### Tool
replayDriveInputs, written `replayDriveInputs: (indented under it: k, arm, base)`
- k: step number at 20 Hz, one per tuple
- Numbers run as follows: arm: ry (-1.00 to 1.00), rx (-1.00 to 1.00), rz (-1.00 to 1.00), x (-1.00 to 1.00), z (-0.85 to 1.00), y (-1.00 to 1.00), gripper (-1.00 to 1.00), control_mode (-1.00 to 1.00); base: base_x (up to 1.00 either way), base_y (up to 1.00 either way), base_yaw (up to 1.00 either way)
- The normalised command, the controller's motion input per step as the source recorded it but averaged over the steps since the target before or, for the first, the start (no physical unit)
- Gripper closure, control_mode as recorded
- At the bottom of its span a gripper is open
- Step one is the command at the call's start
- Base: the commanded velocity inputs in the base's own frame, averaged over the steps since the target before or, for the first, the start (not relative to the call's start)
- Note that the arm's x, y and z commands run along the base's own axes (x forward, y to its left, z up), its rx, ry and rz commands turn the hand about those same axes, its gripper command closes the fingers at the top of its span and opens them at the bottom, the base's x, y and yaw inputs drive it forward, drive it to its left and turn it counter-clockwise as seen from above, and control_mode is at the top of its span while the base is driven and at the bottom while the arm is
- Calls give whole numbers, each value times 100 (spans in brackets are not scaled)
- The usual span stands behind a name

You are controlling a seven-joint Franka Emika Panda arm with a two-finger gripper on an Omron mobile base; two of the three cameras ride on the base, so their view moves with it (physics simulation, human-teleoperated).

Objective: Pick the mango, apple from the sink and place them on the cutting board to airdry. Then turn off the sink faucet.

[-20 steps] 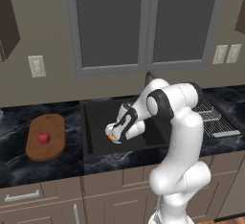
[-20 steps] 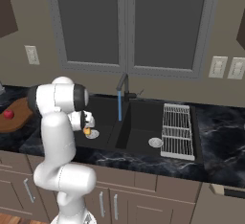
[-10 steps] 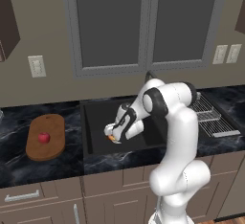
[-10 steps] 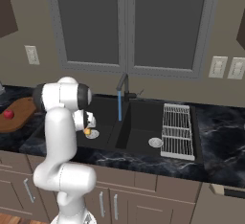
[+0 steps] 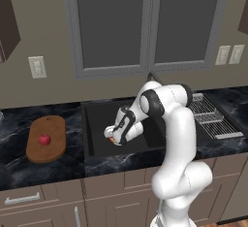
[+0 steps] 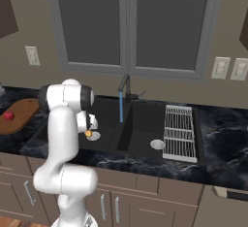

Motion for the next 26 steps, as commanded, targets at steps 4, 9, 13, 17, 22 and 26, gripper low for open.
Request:
replayDriveInputs:
  k: [4,9,13,17,22,26]
  arm:
    - [0,0,0,21,-20,3,-100,-100]
    - [0,0,0,20,-20,3,-100,-100]
    - [0,0,0,16,-18,3,-100,-100]
    - [0,0,0,17,-18,4,-100,-100]
    - [0,0,0,16,-17,4,-100,-100]
    - [0,0,0,23,-17,0,-100,-100]
  base:
    - [0,0,0]
    - [0,0,0]
    - [0,0,0]
    - [0,0,0]
    - [0,0,0]
    - [0,0,0]
